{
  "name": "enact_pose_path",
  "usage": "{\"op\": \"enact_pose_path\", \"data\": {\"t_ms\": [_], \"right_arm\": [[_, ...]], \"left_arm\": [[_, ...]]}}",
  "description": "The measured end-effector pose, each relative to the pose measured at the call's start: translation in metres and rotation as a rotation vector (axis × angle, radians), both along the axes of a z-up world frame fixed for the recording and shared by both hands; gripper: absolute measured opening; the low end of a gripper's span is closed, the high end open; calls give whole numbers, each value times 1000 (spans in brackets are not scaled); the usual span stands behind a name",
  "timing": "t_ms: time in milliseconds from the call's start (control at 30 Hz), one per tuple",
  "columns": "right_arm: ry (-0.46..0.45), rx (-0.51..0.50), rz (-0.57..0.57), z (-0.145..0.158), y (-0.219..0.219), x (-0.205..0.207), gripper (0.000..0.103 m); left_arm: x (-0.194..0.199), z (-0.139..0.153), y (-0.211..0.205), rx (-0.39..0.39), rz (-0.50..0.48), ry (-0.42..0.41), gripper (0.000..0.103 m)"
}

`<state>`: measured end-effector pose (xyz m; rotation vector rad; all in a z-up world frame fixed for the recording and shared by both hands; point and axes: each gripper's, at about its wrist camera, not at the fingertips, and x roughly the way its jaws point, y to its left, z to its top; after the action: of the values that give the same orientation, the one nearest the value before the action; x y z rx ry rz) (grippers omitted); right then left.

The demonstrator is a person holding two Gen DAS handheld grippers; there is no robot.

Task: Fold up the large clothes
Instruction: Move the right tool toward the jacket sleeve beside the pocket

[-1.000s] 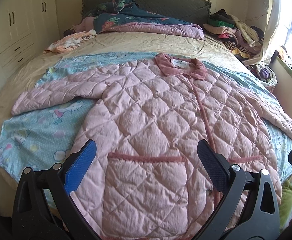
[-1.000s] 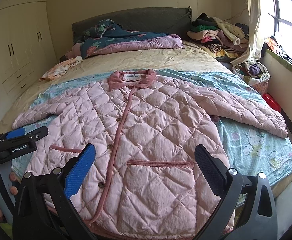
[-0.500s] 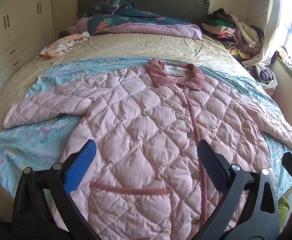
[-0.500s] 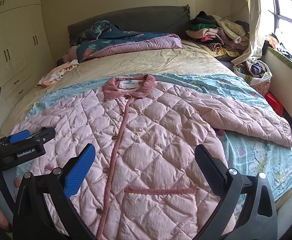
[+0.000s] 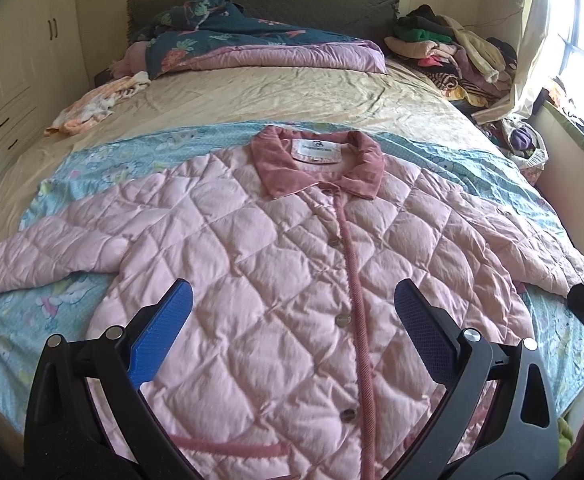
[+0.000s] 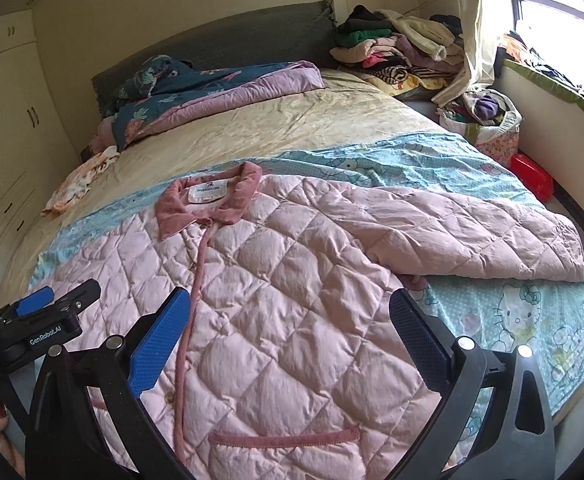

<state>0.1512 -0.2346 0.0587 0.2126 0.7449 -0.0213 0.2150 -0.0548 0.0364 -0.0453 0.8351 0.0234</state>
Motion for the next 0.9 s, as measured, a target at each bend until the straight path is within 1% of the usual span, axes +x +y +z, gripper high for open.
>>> {"op": "enact_pose_path", "data": {"t_ms": [67, 200, 333, 467, 567, 633, 700, 800, 900], "right_arm": [[6, 12, -36, -3, -14, 7, 99], [38, 63, -134, -16, -55, 24, 99], [60, 95, -240, -33, -97, 35, 99], [99, 139, -331, -53, -137, 45, 99], [118, 159, -403, -68, -168, 48, 99], [139, 193, -457, -80, -191, 50, 99], [165, 203, -513, -91, -213, 51, 99], [193, 215, -590, -106, -244, 52, 99], [209, 245, -660, -116, -274, 51, 99]], "left_arm": [[12, -4, -6, -12, -17, 11, 95], [32, -14, -14, -34, -29, 42, 95], [52, -21, -19, -29, -29, 55, 95], [74, -31, -21, -22, -18, 87, 95], [90, -40, -22, -27, -10, 110, 95], [99, -45, -23, -21, -11, 122, 95], [107, -50, -24, -15, -10, 124, 95], [120, -59, -21, -38, 0, 144, 95], [130, -66, -19, -18, 21, 158, 95]]}}
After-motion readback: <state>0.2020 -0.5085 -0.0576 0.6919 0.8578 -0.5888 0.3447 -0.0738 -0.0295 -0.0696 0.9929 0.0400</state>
